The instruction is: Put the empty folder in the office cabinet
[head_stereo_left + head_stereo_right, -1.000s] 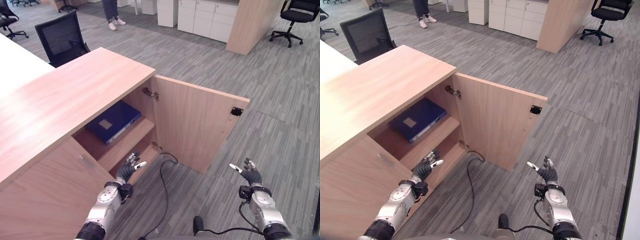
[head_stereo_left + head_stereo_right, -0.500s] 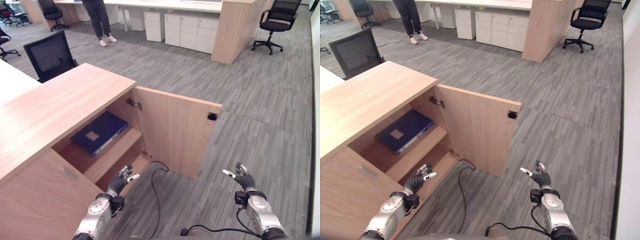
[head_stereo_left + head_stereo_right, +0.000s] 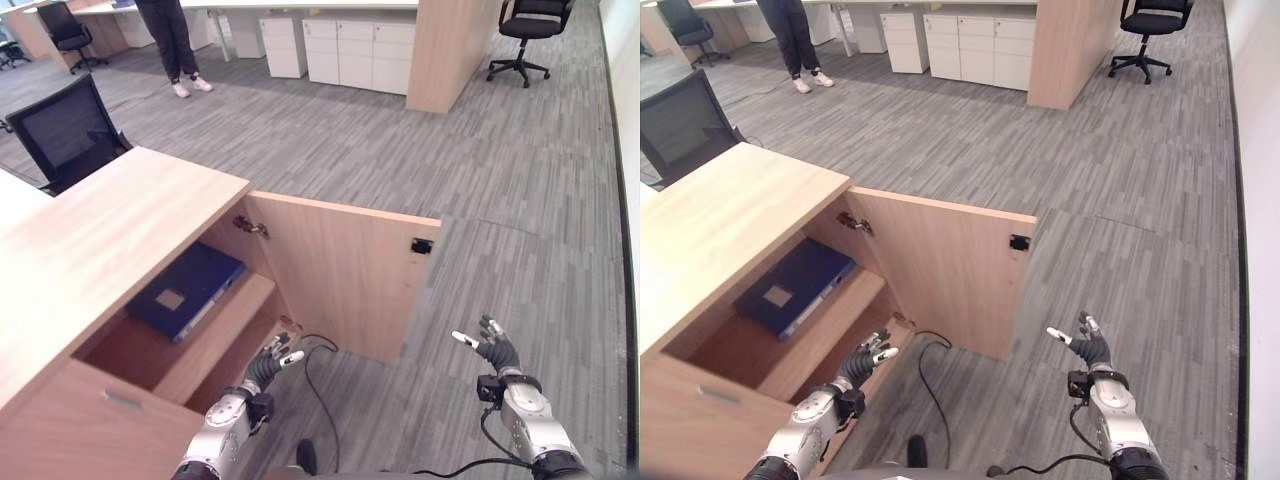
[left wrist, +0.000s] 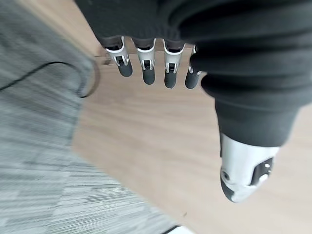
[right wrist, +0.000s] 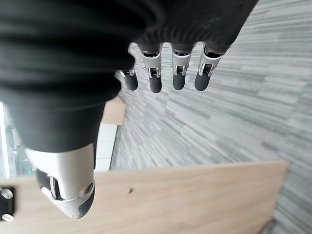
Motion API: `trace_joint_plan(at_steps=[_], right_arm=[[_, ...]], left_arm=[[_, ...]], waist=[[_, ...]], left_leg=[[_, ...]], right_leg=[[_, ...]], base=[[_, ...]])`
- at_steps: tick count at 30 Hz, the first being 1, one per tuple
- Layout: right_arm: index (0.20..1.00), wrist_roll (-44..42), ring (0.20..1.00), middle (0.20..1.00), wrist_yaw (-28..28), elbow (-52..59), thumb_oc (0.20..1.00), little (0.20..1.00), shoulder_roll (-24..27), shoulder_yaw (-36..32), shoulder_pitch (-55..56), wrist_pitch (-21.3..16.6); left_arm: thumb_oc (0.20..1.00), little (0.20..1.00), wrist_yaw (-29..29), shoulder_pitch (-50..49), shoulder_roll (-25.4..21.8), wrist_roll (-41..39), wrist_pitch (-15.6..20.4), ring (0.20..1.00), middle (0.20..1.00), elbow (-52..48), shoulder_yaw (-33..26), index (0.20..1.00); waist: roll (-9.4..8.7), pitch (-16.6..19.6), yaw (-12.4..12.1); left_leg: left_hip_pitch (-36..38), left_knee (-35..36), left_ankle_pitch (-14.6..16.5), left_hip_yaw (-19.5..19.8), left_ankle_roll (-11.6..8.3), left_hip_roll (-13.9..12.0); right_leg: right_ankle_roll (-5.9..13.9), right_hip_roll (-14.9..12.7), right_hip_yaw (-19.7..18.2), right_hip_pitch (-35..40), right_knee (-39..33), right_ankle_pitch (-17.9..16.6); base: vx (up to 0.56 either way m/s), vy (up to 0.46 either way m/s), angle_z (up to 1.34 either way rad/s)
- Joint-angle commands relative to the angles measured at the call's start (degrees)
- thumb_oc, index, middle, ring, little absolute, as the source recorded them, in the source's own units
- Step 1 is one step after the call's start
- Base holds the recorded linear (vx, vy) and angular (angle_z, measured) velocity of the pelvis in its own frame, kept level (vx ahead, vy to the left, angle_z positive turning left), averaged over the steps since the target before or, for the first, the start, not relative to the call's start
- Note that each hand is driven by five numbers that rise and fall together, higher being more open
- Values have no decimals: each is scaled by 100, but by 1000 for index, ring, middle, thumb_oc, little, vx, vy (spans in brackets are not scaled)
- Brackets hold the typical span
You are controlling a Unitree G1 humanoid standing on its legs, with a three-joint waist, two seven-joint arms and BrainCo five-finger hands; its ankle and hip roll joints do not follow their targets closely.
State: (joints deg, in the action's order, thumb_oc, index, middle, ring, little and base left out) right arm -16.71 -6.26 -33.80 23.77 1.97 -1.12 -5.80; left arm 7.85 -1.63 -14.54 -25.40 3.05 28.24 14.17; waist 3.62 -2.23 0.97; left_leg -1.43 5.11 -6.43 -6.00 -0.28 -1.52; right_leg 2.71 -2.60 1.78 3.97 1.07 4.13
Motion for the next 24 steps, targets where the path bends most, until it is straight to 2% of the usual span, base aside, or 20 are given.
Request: trace_joint_plan(at_steps=[1,2,5,6,8,11,13,18,24], right_arm=[[1000,92,1000,1000,-17,36,1000,1000,-129,-110,-491,-198],[1000,93,1000,1000,-18,34,1000,1000,-131,-109,-496,-198],[1000,121,1000,1000,0,50,1000,1000,-237,-35,-647,-147],[1000,128,1000,1000,23,67,1000,1000,-236,-40,-634,-136],[1000,139,1000,1000,11,78,1000,1000,-211,-80,-646,-150],[1000,90,1000,1000,-50,71,1000,1000,-150,-92,-656,-212],[1000,101,1000,1000,-39,48,1000,1000,-96,-93,-688,-209],[1000,136,1000,1000,-27,40,1000,1000,90,-71,-793,-210],[1000,45,1000,1000,-132,-55,1000,1000,286,-98,-1139,-277]], left_arm=[[1000,1000,2,198,-361,188,248,1000,1000,-265,-158,1000],[1000,1000,3,200,-364,188,247,1000,1000,-266,-161,1000],[1000,1000,-17,245,-453,164,227,1000,1000,-329,-229,1000],[1000,1000,-15,240,-468,179,236,1000,1000,-324,-265,1000],[1000,1000,-23,270,-451,167,263,1000,1000,-248,-278,1000],[1000,1000,-16,324,-437,221,289,1000,1000,-142,-233,1000],[1000,1000,-40,249,-428,237,322,1000,1000,-115,-271,1000],[1000,1000,-49,48,-366,189,328,1000,1000,-188,-333,1000],[1000,1000,-20,-74,-356,191,300,1000,1000,-155,-272,1000]], waist=[[-426,5,-257],[-430,2,-265],[-380,-206,-240],[-368,-198,-236],[-396,-153,-188],[-459,-88,-118],[-502,-7,-135],[-548,163,-275],[-540,226,-392]], left_leg=[[10,-413,679,-8,-254,-83],[9,-416,681,-17,-253,-81],[176,-386,692,-28,-154,-135],[243,-342,696,9,-160,-142],[330,-185,698,96,-196,-59],[424,-112,788,280,-212,75],[504,-56,846,255,-246,70],[591,-11,809,277,-334,-15],[691,-11,827,402,-417,-96]], right_leg=[[806,-521,-411,-301,976,197],[808,-523,-423,-320,1006,210],[993,-561,-446,-974,2020,-191],[963,-562,-463,-1038,1967,-193],[871,-428,-510,-1096,1278,-122],[874,-343,-734,-956,292,-231],[902,-360,-694,-795,39,-414],[853,-405,-335,-428,-320,-542],[790,-346,-126,-76,-483,-465]], base=[[20,97,12],[-6,96,9],[-15,85,1],[130,75,0],[168,23,14],[147,-30,33],[133,-76,68],[93,-72,15],[78,-63,16]])
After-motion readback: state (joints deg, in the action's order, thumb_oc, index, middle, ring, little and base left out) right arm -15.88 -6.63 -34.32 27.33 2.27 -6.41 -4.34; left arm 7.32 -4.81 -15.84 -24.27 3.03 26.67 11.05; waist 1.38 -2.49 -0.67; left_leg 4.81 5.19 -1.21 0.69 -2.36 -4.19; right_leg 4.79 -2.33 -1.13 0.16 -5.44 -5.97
